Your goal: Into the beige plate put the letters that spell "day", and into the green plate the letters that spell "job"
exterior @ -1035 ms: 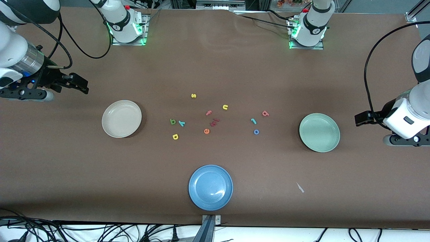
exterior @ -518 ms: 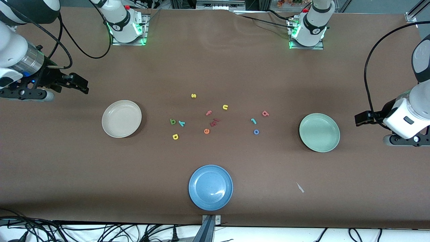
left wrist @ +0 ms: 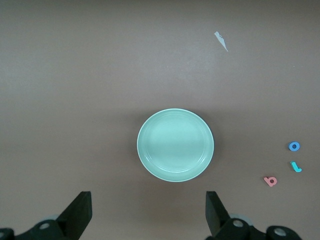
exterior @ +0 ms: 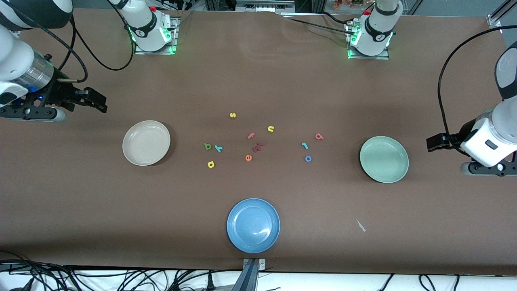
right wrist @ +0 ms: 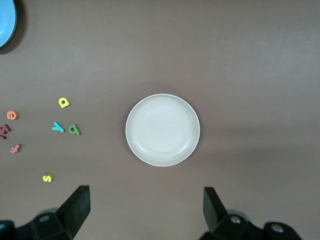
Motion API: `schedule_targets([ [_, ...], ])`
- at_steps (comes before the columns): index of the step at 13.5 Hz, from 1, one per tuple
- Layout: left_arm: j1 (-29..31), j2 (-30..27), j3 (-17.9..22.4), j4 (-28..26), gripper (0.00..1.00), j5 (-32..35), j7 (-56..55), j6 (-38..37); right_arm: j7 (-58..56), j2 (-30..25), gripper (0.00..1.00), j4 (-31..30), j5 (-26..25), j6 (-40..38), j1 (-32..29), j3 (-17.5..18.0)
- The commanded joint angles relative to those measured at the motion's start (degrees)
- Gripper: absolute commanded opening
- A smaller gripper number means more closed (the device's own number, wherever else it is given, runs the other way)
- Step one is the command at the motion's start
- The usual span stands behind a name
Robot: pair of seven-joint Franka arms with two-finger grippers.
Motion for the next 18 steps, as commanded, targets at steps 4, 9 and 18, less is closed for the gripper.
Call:
schedule_targets([
  [4,0.1,-0.5,-0.3,-0.3,1.0,1.4,0.9,-0.5,-0.3,-0.6,1.0,1.1,0.3,-1.8,-0.3,0.3],
  [9,-0.1,-0.6,-0.4,-0.3,1.0,1.4,0.5,-0.5,0.0,-0.6,1.0,1.1,0.3,-2.3,-0.3,1.3],
  [18,-1.1,-0.1,-0.6,-0.3,1.0,0.8,0.7,-0.4,1.0,-0.1,1.0,1.0,0.1,-2.3,0.3,2.7],
])
